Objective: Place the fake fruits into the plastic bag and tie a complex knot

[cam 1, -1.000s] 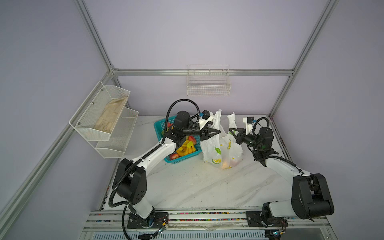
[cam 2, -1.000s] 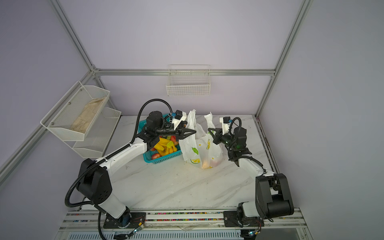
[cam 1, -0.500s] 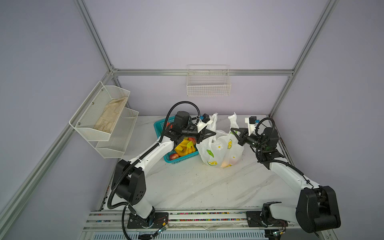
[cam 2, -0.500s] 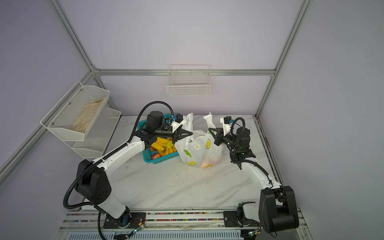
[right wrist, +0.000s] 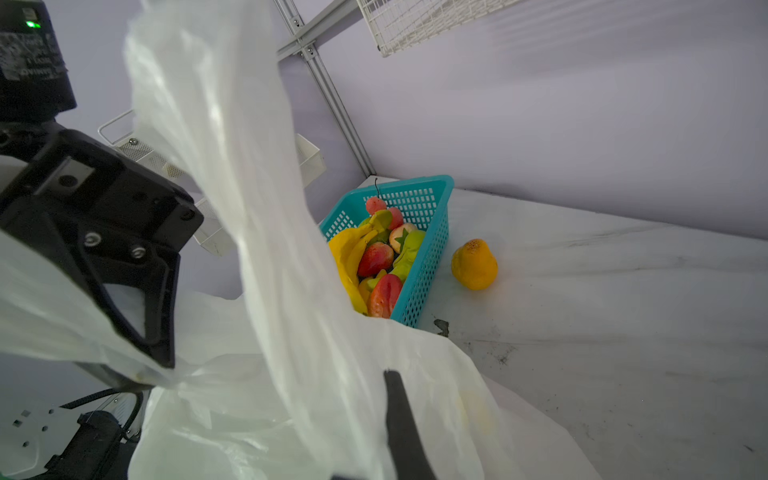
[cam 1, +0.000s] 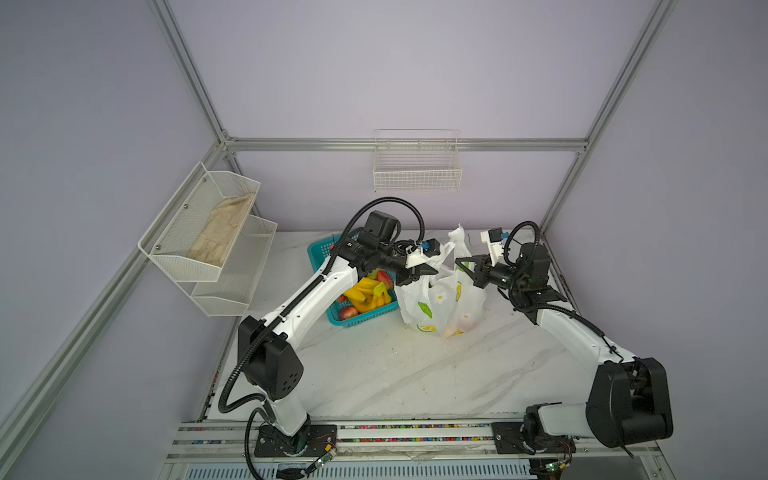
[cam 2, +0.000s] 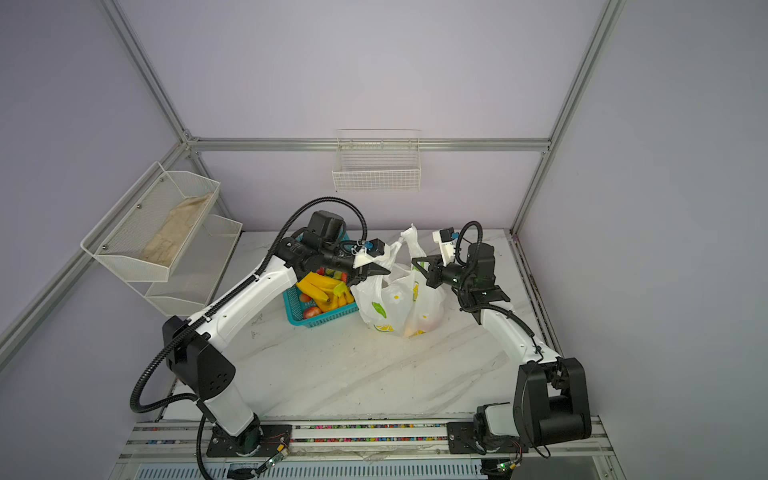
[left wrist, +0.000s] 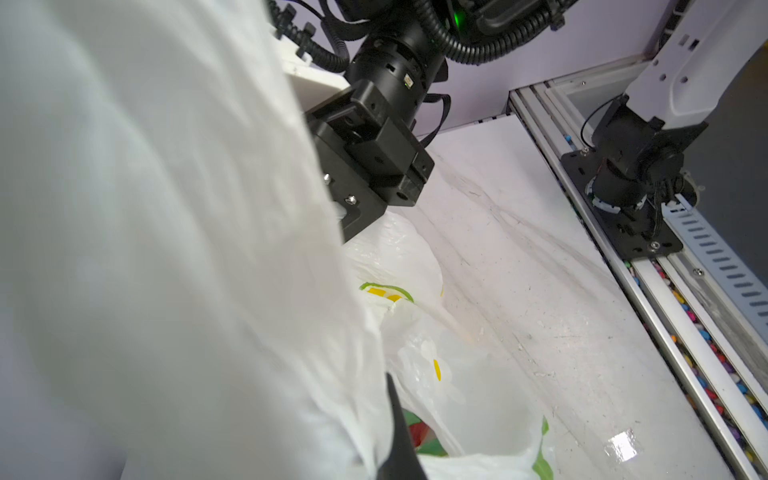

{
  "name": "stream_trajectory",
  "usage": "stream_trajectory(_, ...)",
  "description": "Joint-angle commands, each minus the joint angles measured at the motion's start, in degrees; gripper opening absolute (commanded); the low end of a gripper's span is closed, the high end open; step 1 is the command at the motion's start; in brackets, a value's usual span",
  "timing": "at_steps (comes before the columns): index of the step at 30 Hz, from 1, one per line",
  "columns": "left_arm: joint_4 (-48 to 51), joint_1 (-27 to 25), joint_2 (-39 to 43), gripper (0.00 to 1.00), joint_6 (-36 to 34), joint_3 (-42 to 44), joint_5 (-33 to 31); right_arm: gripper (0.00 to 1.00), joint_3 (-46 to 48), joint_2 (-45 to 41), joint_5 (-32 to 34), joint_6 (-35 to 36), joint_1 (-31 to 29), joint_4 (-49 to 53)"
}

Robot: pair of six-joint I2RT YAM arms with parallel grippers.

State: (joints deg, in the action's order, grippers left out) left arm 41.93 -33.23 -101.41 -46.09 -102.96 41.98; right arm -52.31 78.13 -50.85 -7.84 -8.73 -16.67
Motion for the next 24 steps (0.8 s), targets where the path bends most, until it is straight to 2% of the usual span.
stream_trajectory(1,13.26,-0.92,-3.57,0.00,-9.99,-11.76,-6.10,0.00,-1.83,0.09,-3.73,3.59,-0.12,2.69)
stream_trajectory(4,18.42,-1.82,-6.38,0.00,-13.33,-16.75,-10.39,0.00,-1.54,0.27,-5.18,3.86,-0.08,1.19)
stream_trajectory(8,19.50,-2.54,-7.29,0.00,-15.99,-18.68,-14.79,0.00,-1.46,2.28,-8.96,3.39,-0.14,-2.47)
stream_trajectory(16,20.65,-2.56,-9.67,0.00,-17.06,-22.81,-15.36,0.06,0.71,2.90,-11.19,2.62,-1.01,-10.57)
stream_trajectory(24,20.99,-2.63,-12.58,0.00,-17.36,-26.09,-14.72,0.23,1.31,3.42,-11.34,5.12,-2.75,-11.96)
